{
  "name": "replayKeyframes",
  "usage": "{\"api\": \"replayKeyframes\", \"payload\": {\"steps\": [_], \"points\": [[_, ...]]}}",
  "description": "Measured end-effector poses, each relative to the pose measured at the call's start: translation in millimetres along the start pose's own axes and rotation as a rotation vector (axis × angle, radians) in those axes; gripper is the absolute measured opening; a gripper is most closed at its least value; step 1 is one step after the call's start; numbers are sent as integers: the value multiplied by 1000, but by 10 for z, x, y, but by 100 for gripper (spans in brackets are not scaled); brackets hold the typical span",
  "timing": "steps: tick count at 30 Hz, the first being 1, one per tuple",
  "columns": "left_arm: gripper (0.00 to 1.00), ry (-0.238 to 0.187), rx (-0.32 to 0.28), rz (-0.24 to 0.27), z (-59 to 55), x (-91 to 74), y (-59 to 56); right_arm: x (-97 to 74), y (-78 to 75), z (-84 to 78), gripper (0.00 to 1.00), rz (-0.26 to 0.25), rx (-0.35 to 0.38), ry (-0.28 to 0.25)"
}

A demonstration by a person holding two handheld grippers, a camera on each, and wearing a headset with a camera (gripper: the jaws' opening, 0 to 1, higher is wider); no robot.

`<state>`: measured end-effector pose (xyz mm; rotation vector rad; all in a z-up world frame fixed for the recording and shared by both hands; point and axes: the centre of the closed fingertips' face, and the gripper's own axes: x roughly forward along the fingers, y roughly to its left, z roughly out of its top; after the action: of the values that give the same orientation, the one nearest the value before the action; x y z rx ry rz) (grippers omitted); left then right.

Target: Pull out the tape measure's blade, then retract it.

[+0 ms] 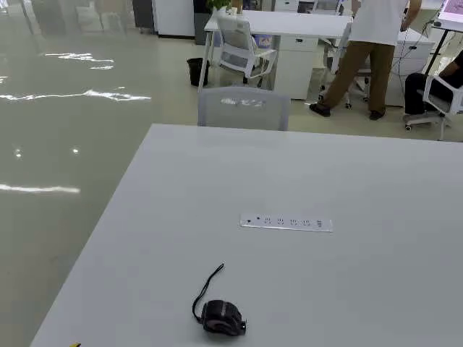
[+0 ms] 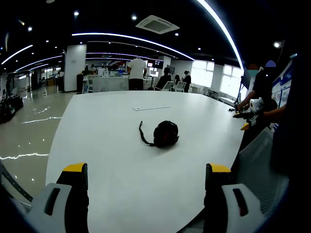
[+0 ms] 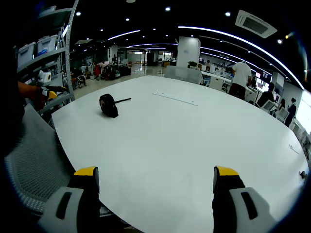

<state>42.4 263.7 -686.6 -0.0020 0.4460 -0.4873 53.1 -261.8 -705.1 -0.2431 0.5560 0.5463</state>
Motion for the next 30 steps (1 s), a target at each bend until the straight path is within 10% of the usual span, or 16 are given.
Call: {"api": "replayKeyframes", "payload": {"steps": [30], "points": [[99,3,-17,7,-119,57,89,77,85,-128,100,22,24,24]]}}
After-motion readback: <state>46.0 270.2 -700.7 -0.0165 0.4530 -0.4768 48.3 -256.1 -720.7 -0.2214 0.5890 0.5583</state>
